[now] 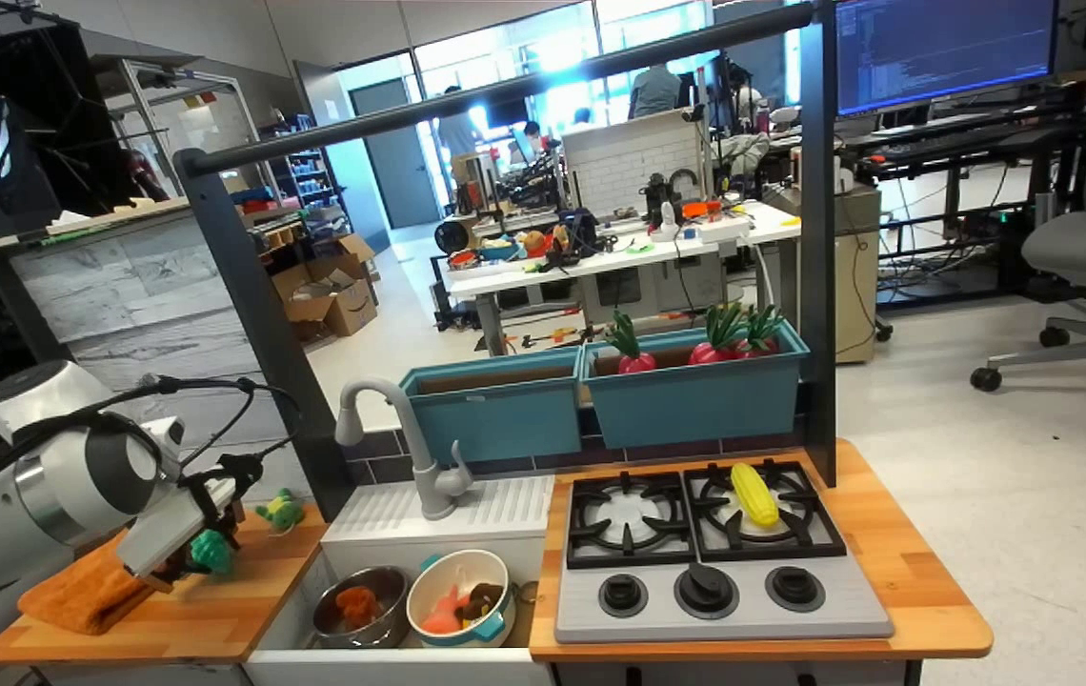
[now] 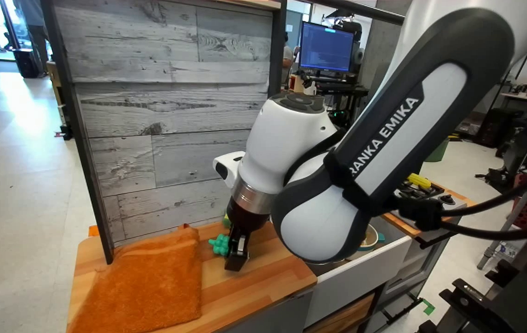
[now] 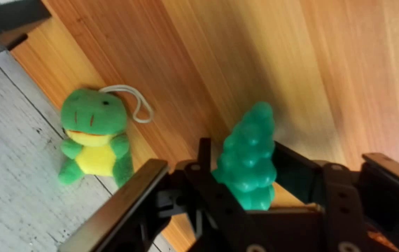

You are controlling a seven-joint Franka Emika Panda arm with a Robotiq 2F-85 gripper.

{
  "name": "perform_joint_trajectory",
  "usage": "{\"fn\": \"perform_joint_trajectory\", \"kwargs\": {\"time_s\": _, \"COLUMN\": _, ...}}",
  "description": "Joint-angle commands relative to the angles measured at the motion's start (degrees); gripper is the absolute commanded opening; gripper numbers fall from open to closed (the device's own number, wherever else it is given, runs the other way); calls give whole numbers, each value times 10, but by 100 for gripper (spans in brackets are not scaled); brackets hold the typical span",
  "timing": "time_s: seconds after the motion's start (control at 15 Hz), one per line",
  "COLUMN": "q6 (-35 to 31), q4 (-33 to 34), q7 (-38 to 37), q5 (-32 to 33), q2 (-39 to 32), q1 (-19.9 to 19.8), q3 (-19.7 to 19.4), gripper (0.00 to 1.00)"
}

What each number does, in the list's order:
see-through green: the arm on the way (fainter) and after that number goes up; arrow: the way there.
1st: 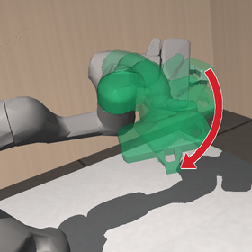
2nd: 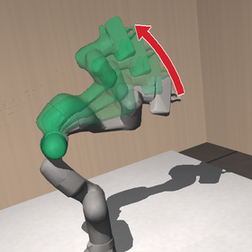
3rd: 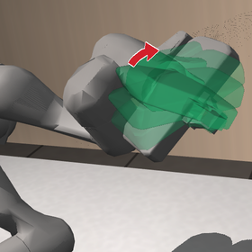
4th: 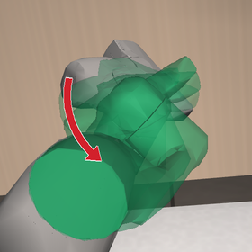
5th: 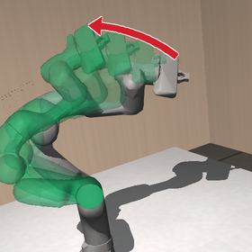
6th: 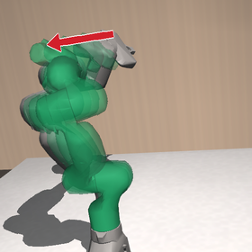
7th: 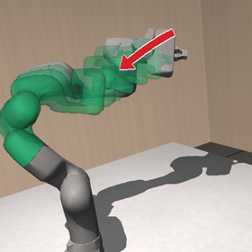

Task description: Pick up all the plush toys from the counter and on the stove and put them in the pots, then wipe the counter with the cloth

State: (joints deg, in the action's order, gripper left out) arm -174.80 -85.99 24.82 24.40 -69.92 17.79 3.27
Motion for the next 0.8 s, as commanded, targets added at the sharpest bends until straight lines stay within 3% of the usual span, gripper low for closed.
{"fn": "perform_joint_trajectory", "kwargs": {"time_s": 0.0, "q6": -7, "q4": -134, "q7": -69, "q5": 14, "q2": 111, "q1": 66, "q3": -80, "gripper": 18}}
{"fn": "perform_joint_trajectory", "kwargs": {"time_s": 0.2, "q6": -22, "q4": -216, "q7": -134, "q5": 8, "q2": 170, "q1": 109, "q3": -162, "gripper": 18}}
{"fn": "perform_joint_trajectory", "kwargs": {"time_s": 0.33, "q6": -21, "q4": -254, "q7": -165, "q5": 2, "q2": 187, "q1": 110, "q3": -200, "gripper": 18}}
{"fn": "perform_joint_trajectory", "kwargs": {"time_s": 0.73, "q6": 5, "q4": -245, "q7": -190, "q5": -24, "q2": 128, "q1": 2, "q3": -233, "gripper": 18}}
